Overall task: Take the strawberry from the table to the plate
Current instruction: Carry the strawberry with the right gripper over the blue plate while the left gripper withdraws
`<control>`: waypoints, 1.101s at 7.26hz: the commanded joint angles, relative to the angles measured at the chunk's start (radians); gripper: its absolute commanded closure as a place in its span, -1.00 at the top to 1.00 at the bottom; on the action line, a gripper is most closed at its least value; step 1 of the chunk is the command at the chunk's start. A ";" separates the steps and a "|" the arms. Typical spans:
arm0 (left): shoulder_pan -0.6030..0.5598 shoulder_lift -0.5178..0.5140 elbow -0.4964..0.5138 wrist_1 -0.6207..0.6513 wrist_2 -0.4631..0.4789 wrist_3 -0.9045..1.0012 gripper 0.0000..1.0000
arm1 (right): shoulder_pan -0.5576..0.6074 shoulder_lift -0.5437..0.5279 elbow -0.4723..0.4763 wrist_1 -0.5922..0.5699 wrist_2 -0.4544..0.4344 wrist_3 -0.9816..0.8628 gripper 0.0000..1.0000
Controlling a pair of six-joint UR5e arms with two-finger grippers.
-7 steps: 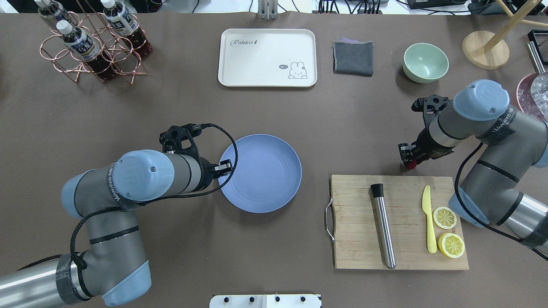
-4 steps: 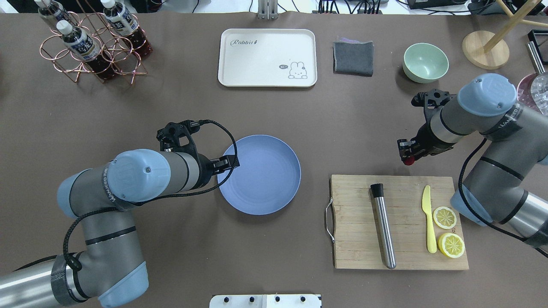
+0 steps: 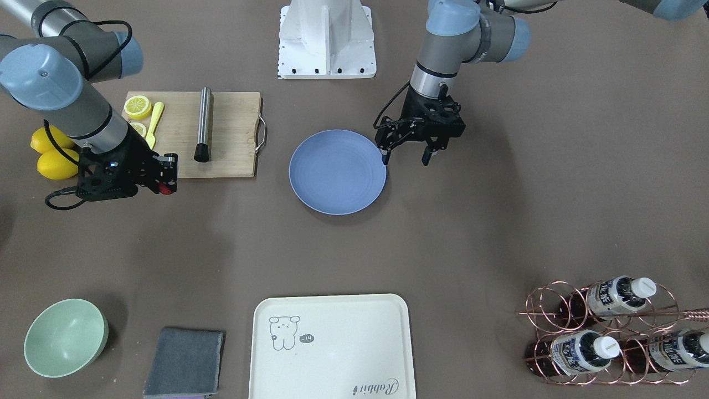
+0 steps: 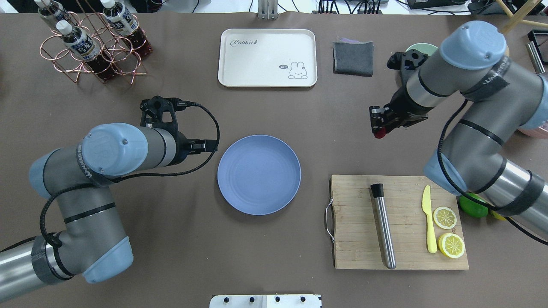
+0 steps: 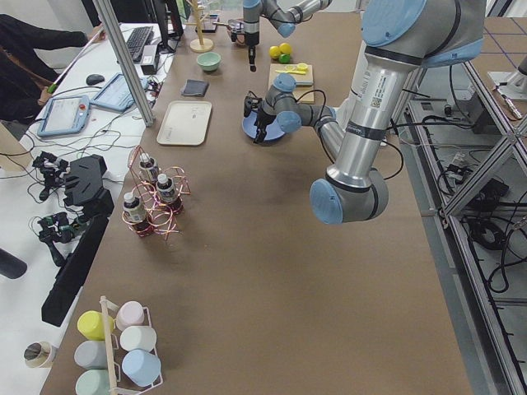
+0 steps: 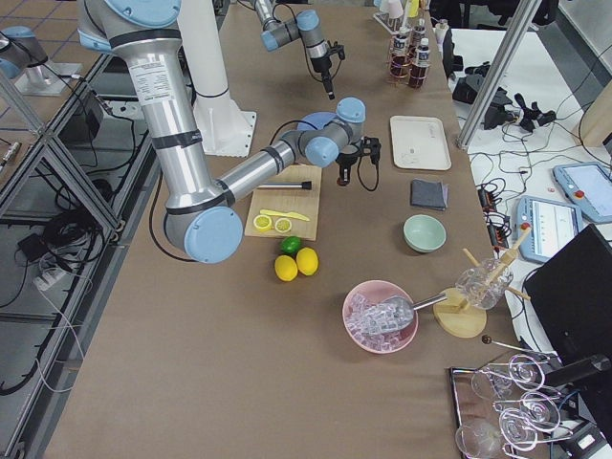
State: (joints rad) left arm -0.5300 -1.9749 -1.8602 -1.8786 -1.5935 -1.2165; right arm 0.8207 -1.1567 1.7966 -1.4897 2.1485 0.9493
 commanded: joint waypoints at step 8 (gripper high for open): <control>-0.424 0.161 0.084 -0.002 -0.466 0.479 0.96 | -0.333 0.397 -0.242 -0.100 -0.286 0.313 -1.00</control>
State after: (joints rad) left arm -0.8984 -1.8414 -1.7908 -1.8852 -1.9697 -0.8173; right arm 0.5041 -0.7926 1.6038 -1.5929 1.8721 1.2494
